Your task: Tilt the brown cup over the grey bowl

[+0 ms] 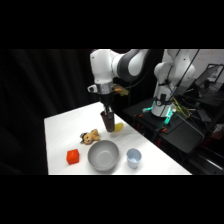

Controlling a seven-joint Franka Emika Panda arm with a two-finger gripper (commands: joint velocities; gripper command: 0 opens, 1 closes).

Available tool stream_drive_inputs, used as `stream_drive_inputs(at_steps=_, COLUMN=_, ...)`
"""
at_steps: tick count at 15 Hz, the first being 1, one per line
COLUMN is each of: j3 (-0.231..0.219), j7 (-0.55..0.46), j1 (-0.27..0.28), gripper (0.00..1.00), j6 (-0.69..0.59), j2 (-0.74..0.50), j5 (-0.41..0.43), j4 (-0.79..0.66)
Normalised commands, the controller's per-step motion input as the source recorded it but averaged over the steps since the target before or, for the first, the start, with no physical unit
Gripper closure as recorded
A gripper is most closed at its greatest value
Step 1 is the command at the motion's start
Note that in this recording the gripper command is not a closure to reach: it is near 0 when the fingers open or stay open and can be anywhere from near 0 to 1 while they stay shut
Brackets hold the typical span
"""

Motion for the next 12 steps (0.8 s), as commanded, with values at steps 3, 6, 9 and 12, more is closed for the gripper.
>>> stream_drive_inputs(at_steps=3, j3=-0.005, j7=0.20, j1=0.044, gripper=0.14, j6=0.37, j2=0.12, j5=0.029, j4=-0.06)
stream_drive_inputs(at_steps=6, j3=-0.006, j7=0.17, j1=0.058, gripper=0.14, j6=0.29, j2=0.09, j5=0.043, j4=-0.02)
stream_drive_inputs(at_steps=9, j3=-0.015, j7=0.18, j1=0.082, gripper=0.00, j6=0.20, j2=-0.01, j5=0.001, j4=-0.03)
stream_drive_inputs(at_steps=12, j3=-0.030, j7=0.22, j1=0.104, gripper=0.00, j6=0.10, j2=-0.09, j5=-0.093, j4=-0.04)
